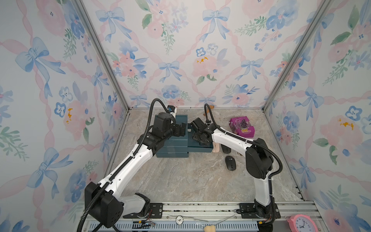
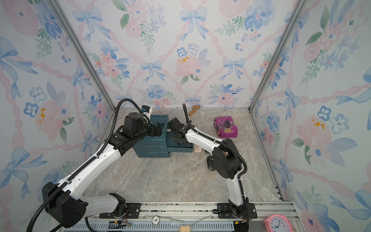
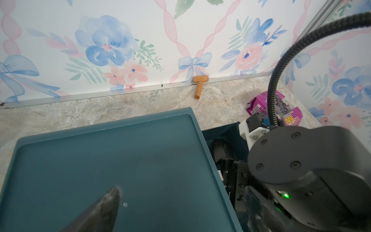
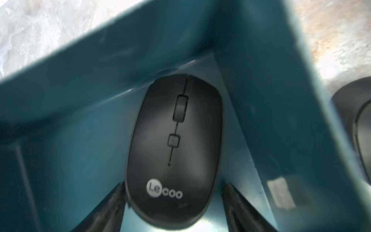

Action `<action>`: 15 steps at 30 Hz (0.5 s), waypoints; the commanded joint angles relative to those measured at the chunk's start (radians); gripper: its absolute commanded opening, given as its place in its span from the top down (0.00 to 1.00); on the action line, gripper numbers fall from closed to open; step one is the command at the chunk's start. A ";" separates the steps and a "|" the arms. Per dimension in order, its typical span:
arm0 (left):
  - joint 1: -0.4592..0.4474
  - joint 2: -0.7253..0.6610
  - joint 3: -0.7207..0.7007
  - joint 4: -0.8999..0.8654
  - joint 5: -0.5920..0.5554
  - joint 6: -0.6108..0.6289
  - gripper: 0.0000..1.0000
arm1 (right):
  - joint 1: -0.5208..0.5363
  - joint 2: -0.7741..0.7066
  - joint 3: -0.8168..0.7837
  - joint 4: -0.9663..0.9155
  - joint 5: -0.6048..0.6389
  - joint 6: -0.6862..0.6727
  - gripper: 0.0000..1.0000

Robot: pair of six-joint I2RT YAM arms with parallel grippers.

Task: Take the mice out of the drawer
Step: Pick up the mouse from the drawer.

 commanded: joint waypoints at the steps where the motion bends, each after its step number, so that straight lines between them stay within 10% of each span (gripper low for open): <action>1: 0.000 0.015 0.014 -0.006 0.011 -0.019 0.02 | 0.006 -0.016 -0.012 0.014 -0.010 -0.077 0.19; 15: -0.001 0.000 0.005 -0.006 -0.009 -0.016 0.02 | -0.067 0.095 0.127 -0.007 -0.039 -0.118 0.20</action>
